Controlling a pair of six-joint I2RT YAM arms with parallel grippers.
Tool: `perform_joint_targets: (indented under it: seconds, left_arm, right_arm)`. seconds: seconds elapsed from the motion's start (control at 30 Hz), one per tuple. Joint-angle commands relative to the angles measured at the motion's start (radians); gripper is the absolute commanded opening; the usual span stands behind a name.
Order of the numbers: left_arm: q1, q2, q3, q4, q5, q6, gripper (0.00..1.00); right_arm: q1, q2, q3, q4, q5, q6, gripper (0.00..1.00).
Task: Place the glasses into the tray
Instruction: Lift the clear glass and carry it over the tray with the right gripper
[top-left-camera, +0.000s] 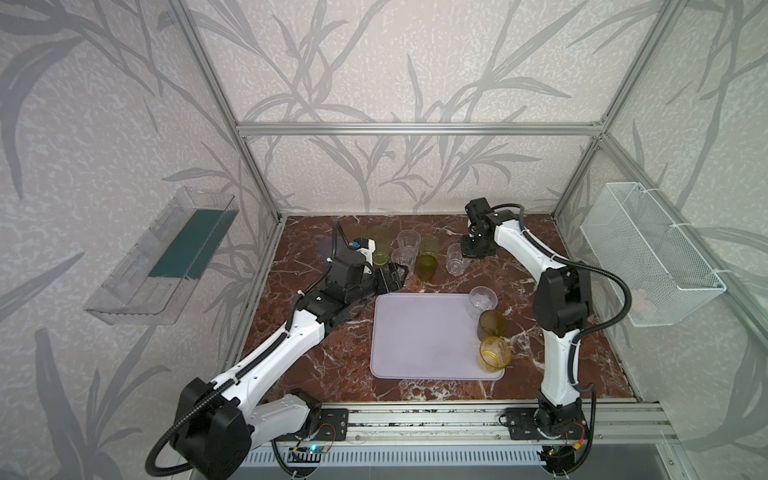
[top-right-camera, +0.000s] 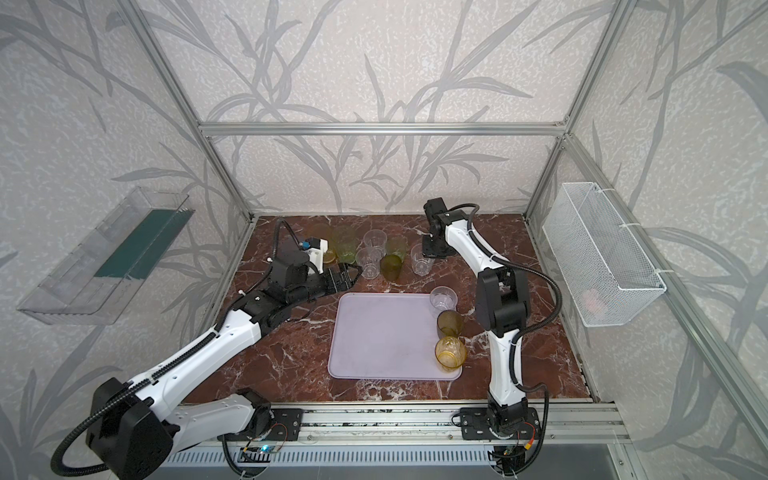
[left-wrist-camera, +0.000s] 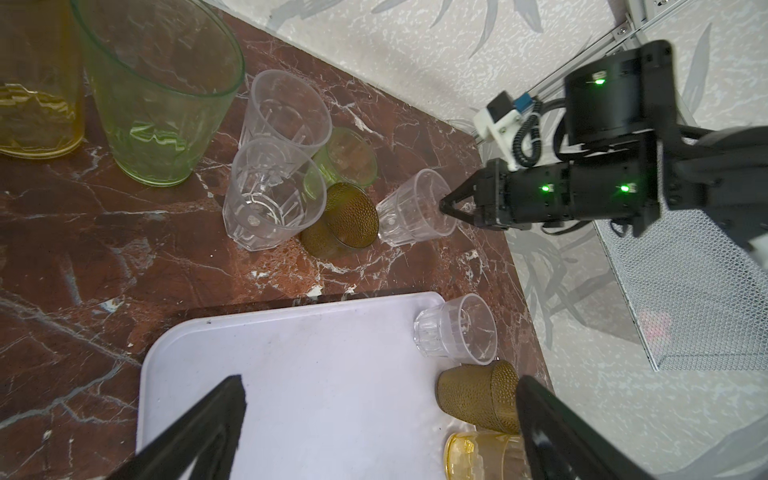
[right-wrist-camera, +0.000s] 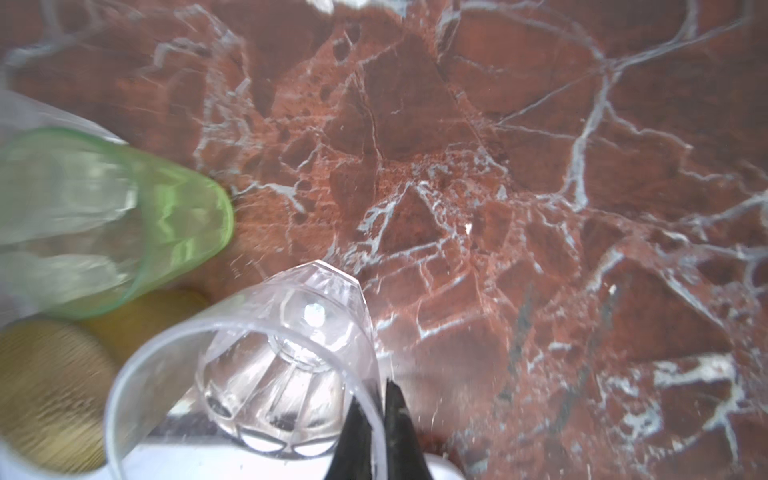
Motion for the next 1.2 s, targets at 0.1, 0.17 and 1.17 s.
perform_joint_targets:
  seconds: [0.1,0.17,1.17]
  left_arm:
    - [0.005,-0.045,0.006,-0.03,-0.039,0.039,0.99]
    - [0.005,-0.055,0.007,-0.034,-0.035,0.039,0.99]
    - [0.007,-0.158,-0.093,-0.015,-0.036,0.015,0.99]
  right_arm:
    - [-0.004,-0.253,-0.166,0.105,-0.048,0.039,0.0]
    - [-0.002,-0.314,-0.216,0.108,-0.065,0.044,0.0]
    - [0.355,-0.659,-0.457,-0.054,0.182,0.108,0.0]
